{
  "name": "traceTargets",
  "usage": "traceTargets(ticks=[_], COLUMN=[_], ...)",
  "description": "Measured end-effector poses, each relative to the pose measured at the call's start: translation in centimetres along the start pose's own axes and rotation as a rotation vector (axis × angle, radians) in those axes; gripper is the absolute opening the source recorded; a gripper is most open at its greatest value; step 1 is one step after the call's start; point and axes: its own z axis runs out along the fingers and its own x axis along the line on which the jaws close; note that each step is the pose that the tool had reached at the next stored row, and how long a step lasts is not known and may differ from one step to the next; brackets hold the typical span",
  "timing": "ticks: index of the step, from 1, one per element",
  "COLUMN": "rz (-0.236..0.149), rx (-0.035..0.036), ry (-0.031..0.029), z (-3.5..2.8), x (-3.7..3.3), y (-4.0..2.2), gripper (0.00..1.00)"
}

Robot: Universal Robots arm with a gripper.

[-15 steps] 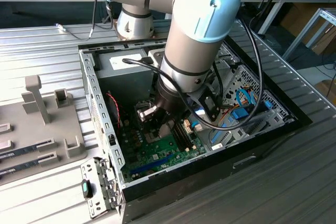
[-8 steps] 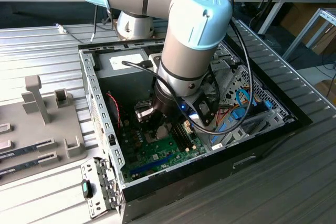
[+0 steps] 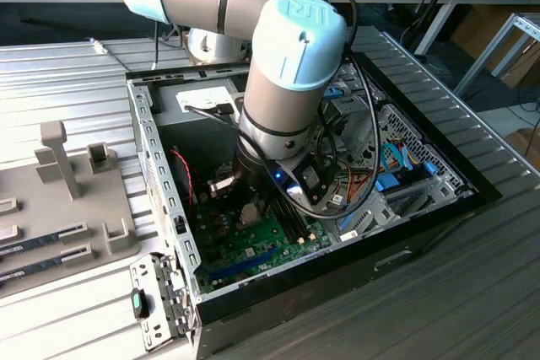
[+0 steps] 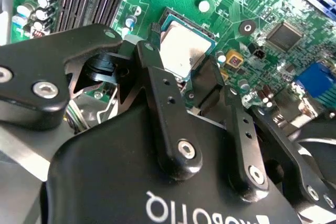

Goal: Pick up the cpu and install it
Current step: 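Place the cpu into insertion slot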

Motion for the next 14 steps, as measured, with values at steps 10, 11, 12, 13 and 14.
traceTargets(ticks=[10,11,12,13,14], rz=[-0.007,-0.013,-0.02,-0.026,-0.028], rx=[-0.0001,-0.0002,-0.0001,0.0,-0.0003], ry=[0.0002,0.0004,0.0007,0.0008,0.0008], z=[1.14,1.2,1.27,1.31,1.34], x=[0.21,0.21,0.21,0.21,0.21], y=[0.32,0.33,0.34,0.36,0.4], gripper=[0.47,0.47,0.47,0.47,0.47])
